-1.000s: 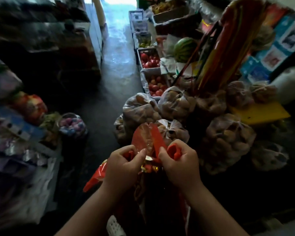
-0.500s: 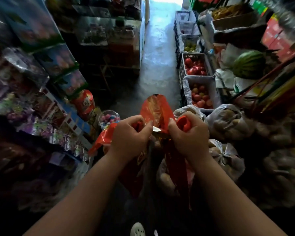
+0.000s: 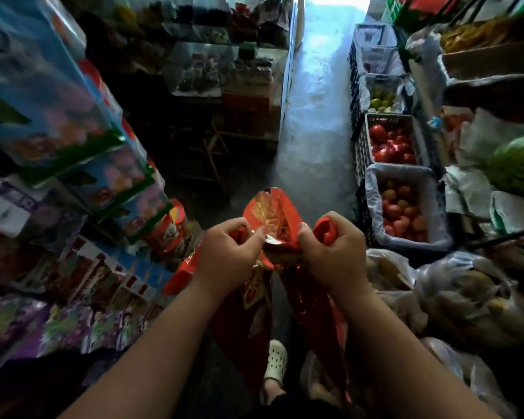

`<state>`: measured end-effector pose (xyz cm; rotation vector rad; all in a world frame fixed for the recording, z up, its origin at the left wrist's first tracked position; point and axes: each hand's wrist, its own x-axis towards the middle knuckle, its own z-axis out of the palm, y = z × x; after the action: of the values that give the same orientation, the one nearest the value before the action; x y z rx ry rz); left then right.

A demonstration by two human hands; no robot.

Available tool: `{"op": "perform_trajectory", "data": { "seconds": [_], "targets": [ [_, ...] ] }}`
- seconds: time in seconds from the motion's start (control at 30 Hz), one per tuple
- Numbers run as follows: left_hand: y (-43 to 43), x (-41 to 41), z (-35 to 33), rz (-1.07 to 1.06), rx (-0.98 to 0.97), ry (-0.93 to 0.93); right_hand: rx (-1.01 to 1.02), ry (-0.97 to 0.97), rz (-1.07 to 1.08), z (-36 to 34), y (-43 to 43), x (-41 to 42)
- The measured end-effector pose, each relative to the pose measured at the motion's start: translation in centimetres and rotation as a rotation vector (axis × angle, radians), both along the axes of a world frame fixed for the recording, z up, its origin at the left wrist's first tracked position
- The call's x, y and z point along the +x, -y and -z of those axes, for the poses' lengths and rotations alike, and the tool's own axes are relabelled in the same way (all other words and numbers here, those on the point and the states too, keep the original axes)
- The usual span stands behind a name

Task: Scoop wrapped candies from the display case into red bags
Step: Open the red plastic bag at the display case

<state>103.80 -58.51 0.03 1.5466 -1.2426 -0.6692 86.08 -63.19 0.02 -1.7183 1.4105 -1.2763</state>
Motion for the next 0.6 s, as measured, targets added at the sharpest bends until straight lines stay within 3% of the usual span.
{"op": "perform_trajectory", "data": {
  "seconds": [0.33, 0.6],
  "targets": [
    [18.7, 5.1, -2.3, -0.032, -0.032, -0.026, -0.026, 0.0, -0.048, -2.1, 19.7, 5.9],
    [35.1, 10.0, -2.5, 0.005, -0.015, -0.024, -0.02, 0.027, 0.048, -2.8, 34.2, 10.6]
  ]
}}
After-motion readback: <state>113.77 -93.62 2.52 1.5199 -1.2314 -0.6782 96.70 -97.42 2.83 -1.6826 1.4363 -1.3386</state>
